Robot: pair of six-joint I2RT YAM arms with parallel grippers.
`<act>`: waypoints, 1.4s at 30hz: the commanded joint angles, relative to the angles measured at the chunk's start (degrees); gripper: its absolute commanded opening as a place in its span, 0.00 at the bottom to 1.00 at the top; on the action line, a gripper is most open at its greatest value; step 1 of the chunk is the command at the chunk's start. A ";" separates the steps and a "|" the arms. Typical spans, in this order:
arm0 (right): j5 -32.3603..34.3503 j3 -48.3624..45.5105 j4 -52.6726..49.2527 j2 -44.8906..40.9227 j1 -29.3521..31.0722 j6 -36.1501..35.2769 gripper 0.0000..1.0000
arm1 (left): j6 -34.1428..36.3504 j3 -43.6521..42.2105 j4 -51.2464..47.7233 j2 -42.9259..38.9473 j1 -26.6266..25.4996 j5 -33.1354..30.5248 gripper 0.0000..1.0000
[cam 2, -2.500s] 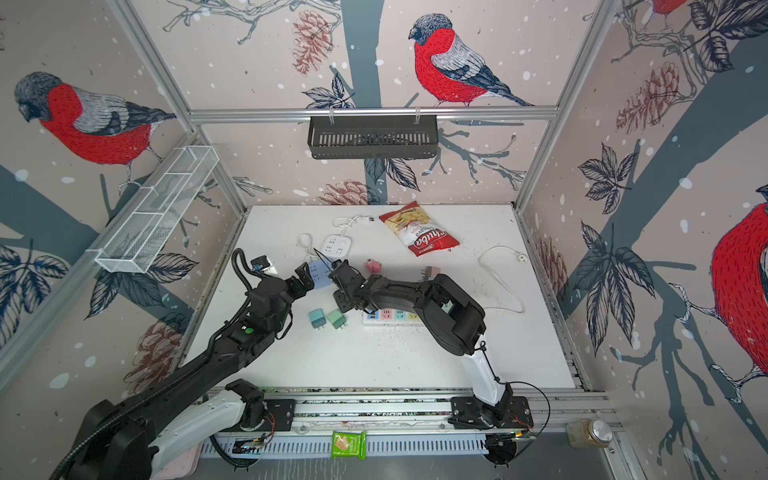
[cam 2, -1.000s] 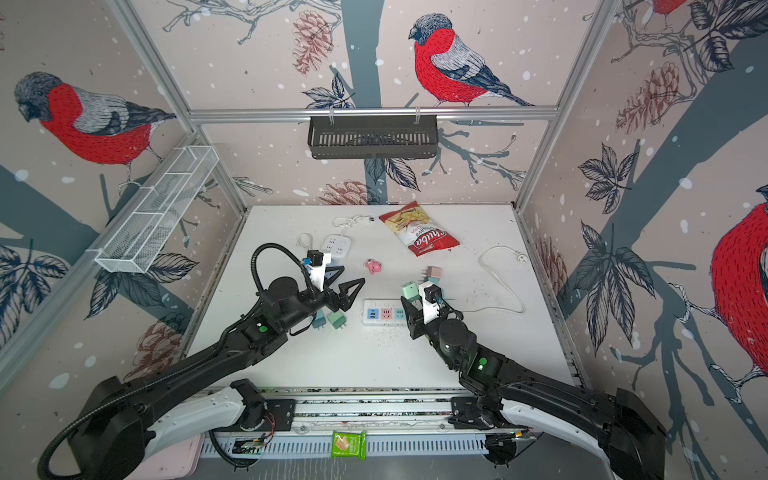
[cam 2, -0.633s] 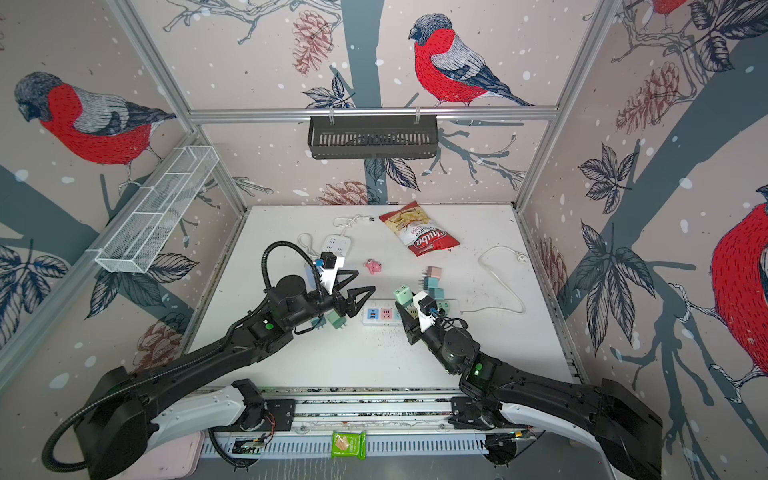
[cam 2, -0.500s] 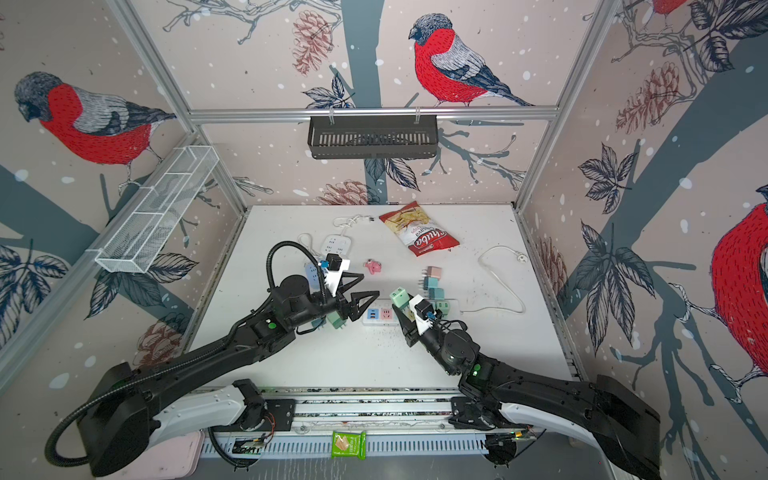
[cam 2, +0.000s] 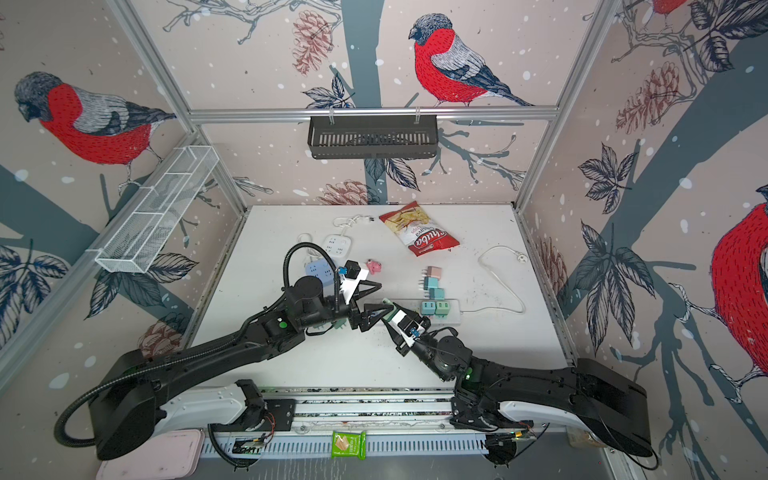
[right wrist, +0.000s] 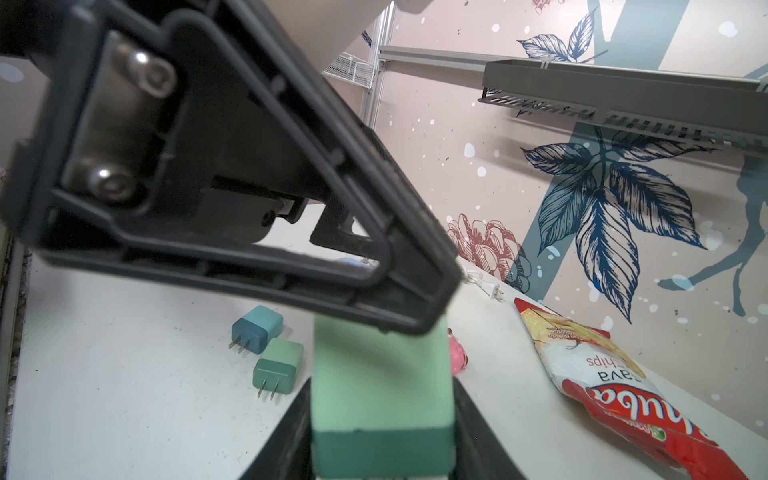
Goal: Insert the plug
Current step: 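Carry the green adapter toward the left gripper while the left reaches to meet it, then close the left gripper on the green adapter while the right gripper opens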
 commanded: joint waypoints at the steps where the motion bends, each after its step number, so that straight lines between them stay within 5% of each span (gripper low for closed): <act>1: 1.80 0.56 5.46 0.69 0.52 -1.56 0.02 | 1.12 1.31 0.60 0.72 -0.27 1.19 0.82; 7: 7.78 0.58 7.59 0.55 0.94 -2.42 0.02 | 1.36 1.32 0.22 0.59 -0.20 0.75 0.81; 12: 5.62 0.33 7.26 -1.04 0.92 -2.87 0.02 | 1.46 1.77 -0.09 1.25 -0.31 1.54 0.79; 23: 6.15 0.67 8.50 0.37 0.87 -3.51 0.03 | 2.44 3.25 -1.73 2.62 -0.95 2.53 0.54; 30: 5.45 1.27 8.77 1.28 0.90 -3.01 0.02 | 3.36 4.27 -3.02 3.98 -1.15 2.84 0.49; 36: 5.80 1.46 9.21 1.85 0.90 -2.95 0.03 | 3.58 4.93 -3.67 4.74 -1.15 3.08 0.20; 38: 6.26 1.46 9.27 2.01 0.94 -2.98 0.10 | 3.58 4.76 -3.63 4.37 -1.15 2.74 0.10; 42: 8.23 0.90 9.79 1.72 0.87 -2.42 0.44 | 3.58 3.87 -3.00 3.24 -1.15 0.85 0.00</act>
